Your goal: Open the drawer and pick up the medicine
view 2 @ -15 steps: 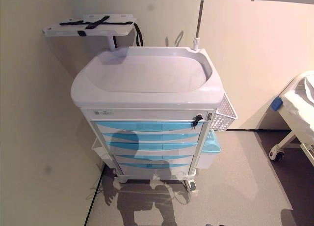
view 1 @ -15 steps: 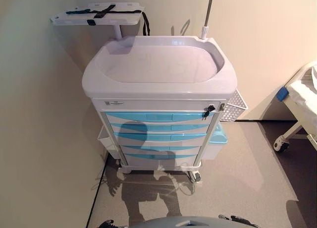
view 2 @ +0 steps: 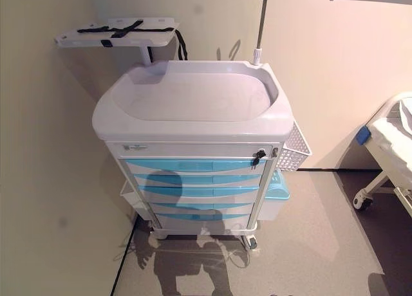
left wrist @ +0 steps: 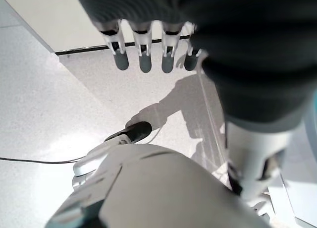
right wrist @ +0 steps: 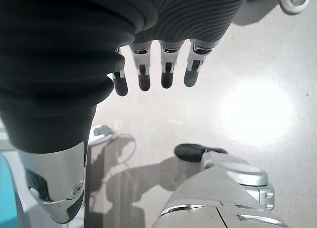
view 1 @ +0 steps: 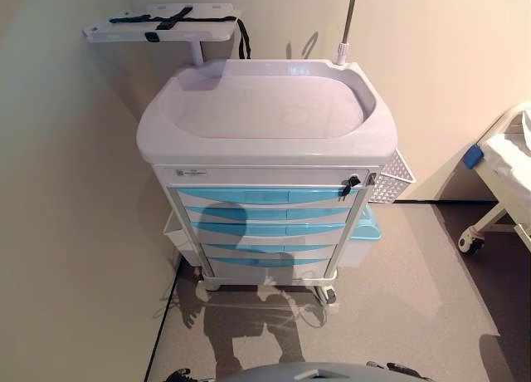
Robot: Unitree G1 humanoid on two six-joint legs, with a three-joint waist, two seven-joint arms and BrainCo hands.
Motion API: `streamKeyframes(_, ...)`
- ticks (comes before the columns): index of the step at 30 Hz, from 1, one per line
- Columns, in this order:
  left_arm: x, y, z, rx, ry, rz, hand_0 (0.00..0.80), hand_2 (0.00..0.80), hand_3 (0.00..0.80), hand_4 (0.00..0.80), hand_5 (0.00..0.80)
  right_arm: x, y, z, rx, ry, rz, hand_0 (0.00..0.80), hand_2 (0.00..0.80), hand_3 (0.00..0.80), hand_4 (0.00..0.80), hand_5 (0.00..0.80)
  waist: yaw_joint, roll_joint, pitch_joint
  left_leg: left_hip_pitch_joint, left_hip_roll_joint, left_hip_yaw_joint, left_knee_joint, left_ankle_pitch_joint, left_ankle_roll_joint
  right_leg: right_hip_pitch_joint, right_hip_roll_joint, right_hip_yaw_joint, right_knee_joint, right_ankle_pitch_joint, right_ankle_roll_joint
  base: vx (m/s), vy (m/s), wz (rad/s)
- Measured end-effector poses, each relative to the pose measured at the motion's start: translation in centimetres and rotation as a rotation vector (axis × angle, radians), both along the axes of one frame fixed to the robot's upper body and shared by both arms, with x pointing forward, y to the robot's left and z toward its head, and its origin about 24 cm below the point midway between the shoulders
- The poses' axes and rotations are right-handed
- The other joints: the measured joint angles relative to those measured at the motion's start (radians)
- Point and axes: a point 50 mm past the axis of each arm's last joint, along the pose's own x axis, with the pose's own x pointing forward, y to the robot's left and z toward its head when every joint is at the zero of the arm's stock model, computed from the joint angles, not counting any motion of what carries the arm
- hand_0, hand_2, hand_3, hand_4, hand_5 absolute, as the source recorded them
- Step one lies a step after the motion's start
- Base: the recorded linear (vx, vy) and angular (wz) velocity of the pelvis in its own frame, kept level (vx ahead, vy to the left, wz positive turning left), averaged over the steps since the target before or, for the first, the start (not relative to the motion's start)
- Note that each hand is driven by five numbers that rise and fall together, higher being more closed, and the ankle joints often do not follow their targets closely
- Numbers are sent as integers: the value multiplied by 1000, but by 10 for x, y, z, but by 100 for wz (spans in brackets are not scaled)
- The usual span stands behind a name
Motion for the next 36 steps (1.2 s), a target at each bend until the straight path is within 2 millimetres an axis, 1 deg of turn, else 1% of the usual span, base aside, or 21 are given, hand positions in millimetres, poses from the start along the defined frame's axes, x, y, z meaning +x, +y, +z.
streamKeyframes(5,0,0,0,8,-6,5,0,0,0,0,0,1,-1,0,-21,-11,0,0,0,0,0,0,0,1,1,0,0,1,0,0,0,-1,0,1,0,0,0,0,0,0)
streamKeyframes(10,0,2,1,22,-28,80,0,0,0,0,0,1,-1,1,-35,-15,-1,0,0,0,0,0,-1,4,12,0,0,4,0,0,0,-2,0,4,0,0,0,5,5,-1)
streamKeyframes(16,0,6,1,42,-38,112,0,0,0,0,0,1,-3,1,-50,-14,-4,0,0,0,0,0,-3,12,30,-5,-1,27,0,-2,-1,-22,0,29,3,1,0,-13,30,-11)
streamKeyframes(18,5,6,2,45,-53,115,0,0,0,0,0,2,-4,2,-55,-19,-5,0,0,0,0,0,-5,15,36,-21,-2,30,0,-1,0,-40,0,34,5,5,1,-43,42,-10)
streamKeyframes(19,11,7,3,48,-68,117,0,0,0,0,0,3,-5,2,-58,-23,-5,0,0,0,0,0,-8,15,43,-37,-5,42,0,-1,1,-64,1,46,10,7,0,-29,27,-17)
streamKeyframes(20,13,7,4,47,-77,123,0,0,0,0,0,6,-6,3,-60,-29,-4,0,0,0,0,0,-4,24,47,-40,0,47,0,0,2,-70,0,49,13,10,0,-62,38,-29)
streamKeyframes(21,20,7,5,49,-97,134,0,0,0,0,0,12,-7,4,-64,-43,-1,0,0,0,0,0,-4,21,68,-48,-3,57,0,1,3,-83,0,58,13,15,1,-203,57,-17)
streamKeyframes(22,23,7,5,50,-110,140,0,0,0,0,0,12,-7,4,-66,-43,-1,0,0,0,0,0,-8,26,72,-57,-8,57,2,1,4,-92,-1,60,16,17,0,-203,57,-13)
streamKeyframes(23,29,7,7,51,-129,140,0,0,0,0,0,15,-7,4,-68,-52,1,0,0,0,0,0,-12,19,87,-74,-11,58,8,3,6,-114,-2,61,26,19,-2,-362,85,-13)
streamKeyframes(24,48,6,11,47,-186,122,0,0,0,0,0,28,-8,7,-74,-83,9,0,0,0,0,0,-20,24,105,-138,-12,54,59,-9,11,-185,-9,70,82,13,-3,-289,58,-21)
streamKeyframes(25,58,6,14,44,-217,120,0,0,0,0,0,35,-9,9,-77,-99,14,0,0,0,0,0,-21,20,128,-159,-15,55,71,-9,13,-213,-9,73,101,14,-3,-382,71,-39)
streamKeyframes(26,83,5,21,43,-290,118,0,0,0,0,0,63,-12,17,-93,-169,38,0,0,0,0,0,-23,16,172,-243,-22,54,128,-16,22,-312,-18,81,175,14,-3,-179,24,-38)
streamKeyframes(28,107,6,30,44,-360,123,0,0,0,0,0,91,-14,27,-112,-238,51,0,0,0,0,0,-22,5,212,-310,-32,57,163,-22,32,-397,-33,82,223,13,0,-173,15,-29)
streamKeyframes(29,125,5,39,42,-418,118,0,0,0,0,0,106,-13,32,-120,-279,58,0,0,0,0,0,-29,1,241,-348,-43,56,197,-26,39,-434,-45,82,256,9,5,-226,3,-9)
streamKeyframes(30,135,3,44,38,-453,114,0,0,0,0,0,111,-13,34,-123,-293,66,0,0,0,0,0,-28,-2,250,-372,-45,56,220,-34,42,-459,-51,83,279,4,7,-207,-6,8)
streamKeyframes(31,158,0,57,22,-544,122,0,0,0,0,0,120,-12,38,-131,-317,76,0,0,0,0,0,-27,-8,262,-438,-48,53,278,-57,44,-523,-64,83,337,-23,15,-149,-8,11)
streamKeyframes(32,172,-2,67,11,-610,119,0,0,0,0,0,128,-10,42,-131,-343,83,0,0,0,0,0,-25,-10,280,-467,-54,52,305,-58,45,-553,-70,83,367,-27,16,-138,-5,15)
streamKeyframes(33,183,-4,75,0,-658,123,0,0,0,0,0,134,-9,45,-133,-360,86,0,0,0,0,0,-27,-12,296,-493,-54,49,329,-61,48,-579,-74,84,391,-31,16,-76,-7,13)
streamKeyframes(35,202,-8,91,-28,-750,127,0,0,0,0,0,145,-8,50,-140,-396,93,0,0,0,0,0,-27,-14,303,-579,-54,39,393,-79,54,-654,-79,84,444,-43,12,-97,-10,14)
streamKeyframes(36,208,-9,97,-36,-779,135,0,0,0,0,0,149,-7,52,-140,-408,95,0,0,0,0,0,-27,-17,314,-595,-54,35,409,-79,54,-669,-80,84,455,-43,11,-143,-23,11)
